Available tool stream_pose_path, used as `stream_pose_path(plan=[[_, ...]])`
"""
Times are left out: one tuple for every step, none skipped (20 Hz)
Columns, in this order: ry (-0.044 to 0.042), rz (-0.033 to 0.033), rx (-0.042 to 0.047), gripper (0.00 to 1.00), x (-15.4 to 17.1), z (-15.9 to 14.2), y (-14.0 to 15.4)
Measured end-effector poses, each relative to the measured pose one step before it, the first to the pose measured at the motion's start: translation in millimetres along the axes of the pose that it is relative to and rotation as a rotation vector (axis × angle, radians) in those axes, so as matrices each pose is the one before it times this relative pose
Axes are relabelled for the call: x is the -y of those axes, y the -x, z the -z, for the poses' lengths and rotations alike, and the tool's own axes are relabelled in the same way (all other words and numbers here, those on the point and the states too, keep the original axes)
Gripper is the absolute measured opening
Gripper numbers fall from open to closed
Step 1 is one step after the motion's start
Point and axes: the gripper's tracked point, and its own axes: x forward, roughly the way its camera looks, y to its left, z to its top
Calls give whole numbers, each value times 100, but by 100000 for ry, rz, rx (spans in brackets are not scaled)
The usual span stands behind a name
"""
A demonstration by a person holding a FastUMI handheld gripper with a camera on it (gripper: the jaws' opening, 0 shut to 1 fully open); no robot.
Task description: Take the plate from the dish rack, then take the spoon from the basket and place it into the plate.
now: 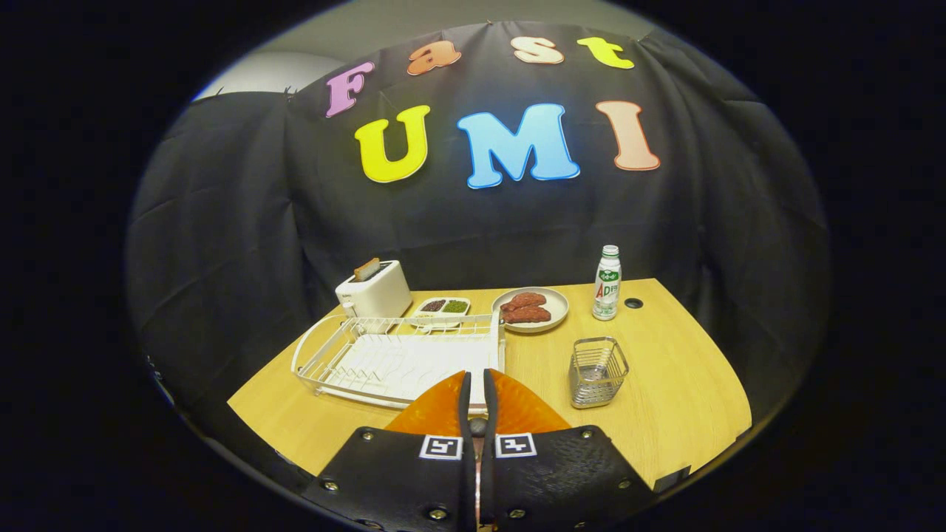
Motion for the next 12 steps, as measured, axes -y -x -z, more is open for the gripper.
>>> stream_pose_path(plan=[[640,-788,-656,2,-275,250,-162],[846,-848,-890,2,-378,240,-277],[444,-1106,-669,2,-400,363,-349],[505,-662,-845,2,-287,265,-187],[297,-892,-741,2,-371,294,-243],[625,-884,-833,2,-297,300,-327],[421,-733,-741,2,-305,278,-321],[564,-973,-813,2,-351,208,-309],[434,-816,-407,2,-339,203,-233],[501,-1131,-619,2,-397,188,-328],[438,-906,-665,2,-290,230,-414],[292,-776,-454,2,-272,106,-266]])
